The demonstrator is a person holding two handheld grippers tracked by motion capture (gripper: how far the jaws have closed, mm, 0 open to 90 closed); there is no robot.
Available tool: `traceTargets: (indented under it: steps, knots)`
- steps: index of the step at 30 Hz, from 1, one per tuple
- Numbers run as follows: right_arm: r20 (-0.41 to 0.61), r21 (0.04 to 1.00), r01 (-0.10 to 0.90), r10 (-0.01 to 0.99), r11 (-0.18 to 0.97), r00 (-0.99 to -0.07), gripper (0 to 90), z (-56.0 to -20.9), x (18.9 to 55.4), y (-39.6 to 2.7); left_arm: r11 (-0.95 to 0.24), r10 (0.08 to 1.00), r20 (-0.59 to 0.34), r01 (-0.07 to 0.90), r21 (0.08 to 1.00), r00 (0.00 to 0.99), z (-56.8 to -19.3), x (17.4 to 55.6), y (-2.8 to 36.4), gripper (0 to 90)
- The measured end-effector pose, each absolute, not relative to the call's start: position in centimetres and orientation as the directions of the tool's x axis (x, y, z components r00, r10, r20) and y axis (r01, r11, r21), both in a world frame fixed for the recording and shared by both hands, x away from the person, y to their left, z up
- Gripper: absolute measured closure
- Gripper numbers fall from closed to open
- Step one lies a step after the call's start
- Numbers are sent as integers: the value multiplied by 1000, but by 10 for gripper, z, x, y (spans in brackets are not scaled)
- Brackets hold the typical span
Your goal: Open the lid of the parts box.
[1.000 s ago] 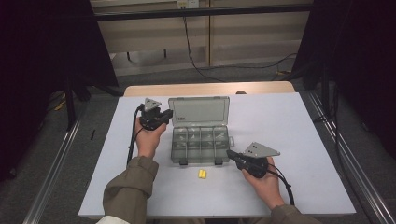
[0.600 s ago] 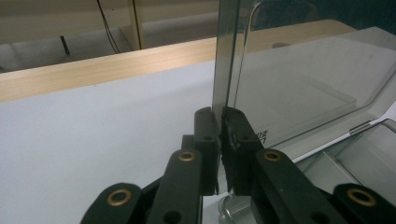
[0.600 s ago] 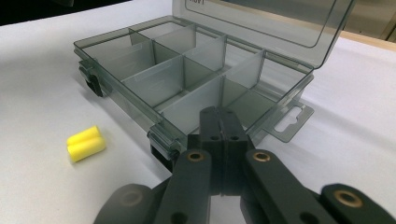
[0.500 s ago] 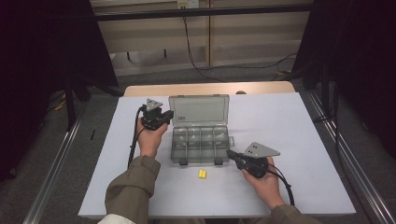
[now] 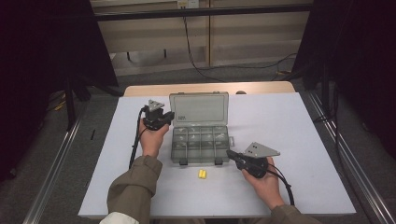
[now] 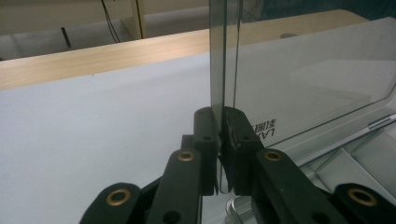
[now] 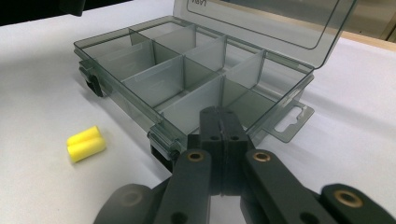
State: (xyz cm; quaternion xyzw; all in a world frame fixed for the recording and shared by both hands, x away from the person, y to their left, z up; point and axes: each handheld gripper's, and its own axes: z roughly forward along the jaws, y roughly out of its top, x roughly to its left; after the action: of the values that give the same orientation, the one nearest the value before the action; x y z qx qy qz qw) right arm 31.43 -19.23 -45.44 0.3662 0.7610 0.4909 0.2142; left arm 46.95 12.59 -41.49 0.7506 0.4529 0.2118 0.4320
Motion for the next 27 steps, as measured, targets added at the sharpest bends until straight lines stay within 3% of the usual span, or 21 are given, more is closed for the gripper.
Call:
traceTargets:
  steps: [27]
  knots:
    - [36,904,349,771,246,-636,900,-455,314,-192,-214,861,-88,514,830,501,-422,472,125,818]
